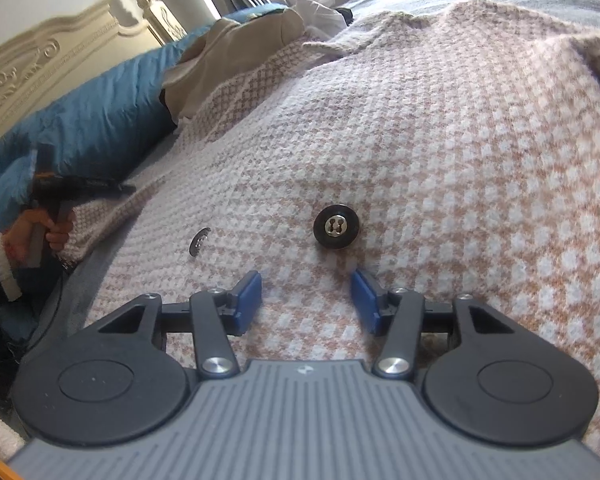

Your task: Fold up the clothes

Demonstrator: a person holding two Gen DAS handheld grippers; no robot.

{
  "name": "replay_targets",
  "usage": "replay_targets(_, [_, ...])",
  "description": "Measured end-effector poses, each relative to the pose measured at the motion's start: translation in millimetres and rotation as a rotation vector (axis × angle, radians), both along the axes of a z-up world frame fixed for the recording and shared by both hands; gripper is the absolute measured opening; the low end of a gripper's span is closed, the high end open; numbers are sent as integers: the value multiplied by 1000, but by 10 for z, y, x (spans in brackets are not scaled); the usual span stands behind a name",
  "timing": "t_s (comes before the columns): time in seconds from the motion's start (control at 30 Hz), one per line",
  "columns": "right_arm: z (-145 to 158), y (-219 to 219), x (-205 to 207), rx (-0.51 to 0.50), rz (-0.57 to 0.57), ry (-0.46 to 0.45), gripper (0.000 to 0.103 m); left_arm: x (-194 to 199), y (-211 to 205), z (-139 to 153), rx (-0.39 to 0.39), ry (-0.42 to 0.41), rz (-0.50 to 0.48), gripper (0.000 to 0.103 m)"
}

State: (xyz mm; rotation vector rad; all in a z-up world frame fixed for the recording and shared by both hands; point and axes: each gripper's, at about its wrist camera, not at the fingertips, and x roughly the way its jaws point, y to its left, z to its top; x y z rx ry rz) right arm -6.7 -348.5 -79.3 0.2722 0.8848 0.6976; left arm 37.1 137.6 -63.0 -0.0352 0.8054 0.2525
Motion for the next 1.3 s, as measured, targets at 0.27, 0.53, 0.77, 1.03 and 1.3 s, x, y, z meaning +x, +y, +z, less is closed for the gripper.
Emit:
replay_targets(0.27, [532,-498,-5,67,-201,-85,55,21,-1125,107,-71,-127,-377,77])
replay_targets(0.53, [850,-1737,327,-19,-718,-127,56,-153,-1843,-266,-92,-27,-617,77])
replay_targets(0.77, [1001,-2330,961,-57,-921,-62,56,-157,-1965,-394,-117,32,-621,77])
replay_targets(1.03, [1094,-2149,1869,-315,-914,-12,64,-117,-2037,-414,-116,61,-599,80])
replay_targets(1.3, [706,-2334,2310,-298,-880,71,14,-178,-2053,-410,-115,64,-616,81])
